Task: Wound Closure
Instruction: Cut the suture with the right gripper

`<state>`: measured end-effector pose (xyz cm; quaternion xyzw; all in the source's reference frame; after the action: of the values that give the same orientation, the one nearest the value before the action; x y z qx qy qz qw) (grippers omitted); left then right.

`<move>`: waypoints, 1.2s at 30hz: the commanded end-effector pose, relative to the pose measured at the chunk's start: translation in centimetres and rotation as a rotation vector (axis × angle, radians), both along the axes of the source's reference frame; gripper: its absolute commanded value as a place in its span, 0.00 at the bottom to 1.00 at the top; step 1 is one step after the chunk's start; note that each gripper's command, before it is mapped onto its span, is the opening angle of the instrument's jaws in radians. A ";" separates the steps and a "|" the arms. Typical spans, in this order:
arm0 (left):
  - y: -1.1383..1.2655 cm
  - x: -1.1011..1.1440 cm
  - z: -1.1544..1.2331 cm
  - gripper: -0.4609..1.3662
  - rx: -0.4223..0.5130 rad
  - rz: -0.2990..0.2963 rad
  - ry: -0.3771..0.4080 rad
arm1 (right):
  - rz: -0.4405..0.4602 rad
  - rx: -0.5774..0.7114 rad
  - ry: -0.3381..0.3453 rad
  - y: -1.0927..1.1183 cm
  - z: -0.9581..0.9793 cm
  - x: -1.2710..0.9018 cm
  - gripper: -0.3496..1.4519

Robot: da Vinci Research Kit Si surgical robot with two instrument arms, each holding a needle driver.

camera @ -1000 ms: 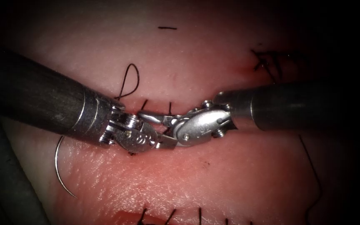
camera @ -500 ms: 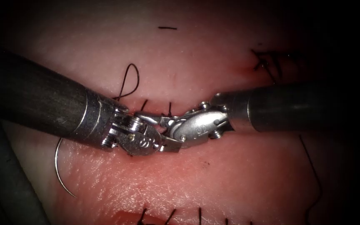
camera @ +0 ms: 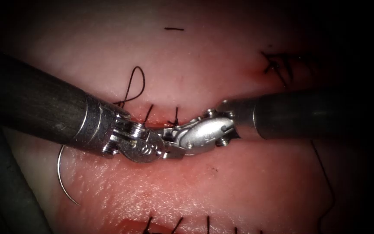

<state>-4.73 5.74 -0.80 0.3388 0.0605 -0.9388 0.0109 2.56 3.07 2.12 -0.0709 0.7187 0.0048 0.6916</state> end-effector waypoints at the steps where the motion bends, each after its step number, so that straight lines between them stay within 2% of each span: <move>1: 0.00 0.00 0.00 0.06 0.002 0.001 0.001 | -0.001 0.002 -0.001 0.01 0.00 -0.02 0.00; 10: -0.01 0.02 0.00 0.06 0.002 0.003 -0.001 | -0.012 -0.002 0.003 0.01 -0.03 -0.16 0.00; 11: -0.01 0.03 0.00 0.06 0.002 0.003 -0.001 | -0.010 0.000 0.002 0.01 -0.05 -0.17 0.11; 13: -0.02 0.04 0.00 0.06 0.002 0.004 -0.001 | -0.011 0.022 0.004 0.04 -0.12 -0.18 0.56; 15: -0.02 0.04 0.00 0.06 0.000 0.003 -0.002 | 0.001 0.047 0.000 0.06 -0.18 -0.19 0.85; 17: -0.03 0.05 0.00 0.06 -0.006 0.006 -0.004 | 0.038 0.061 -0.018 0.09 -0.23 -0.21 0.94; 19: -0.04 0.07 0.00 0.06 -0.003 0.003 -0.005 | 0.070 0.073 -0.032 0.10 -0.28 -0.26 0.98; 24: -0.07 0.15 0.00 0.06 -0.003 0.003 -0.009 | 0.078 0.085 -0.035 0.11 -0.36 -0.47 0.97; 26: -0.08 0.18 -0.01 0.06 0.002 -0.007 -0.013 | 0.071 0.086 -0.031 0.10 -0.37 -0.69 0.97; 31: -0.07 0.15 0.00 0.06 0.004 -0.025 -0.015 | 0.101 0.088 -0.047 0.08 -0.36 -0.93 0.98; 32: -0.07 0.12 0.00 0.09 0.009 -0.040 -0.016 | 0.118 0.087 -0.055 0.06 -0.37 -1.00 0.99; 34: -0.05 0.09 0.00 0.28 0.017 -0.062 -0.021 | 0.135 0.086 -0.064 0.04 -0.36 -1.07 0.99; 36: -0.04 0.04 0.00 0.34 0.026 -0.094 -0.032 | 0.152 0.083 -0.077 0.01 -0.34 -1.12 0.99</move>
<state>-4.72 5.70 -0.81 0.3578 0.0566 -0.9312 -0.0414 1.41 3.06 1.79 -0.0998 0.6823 0.0872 0.7190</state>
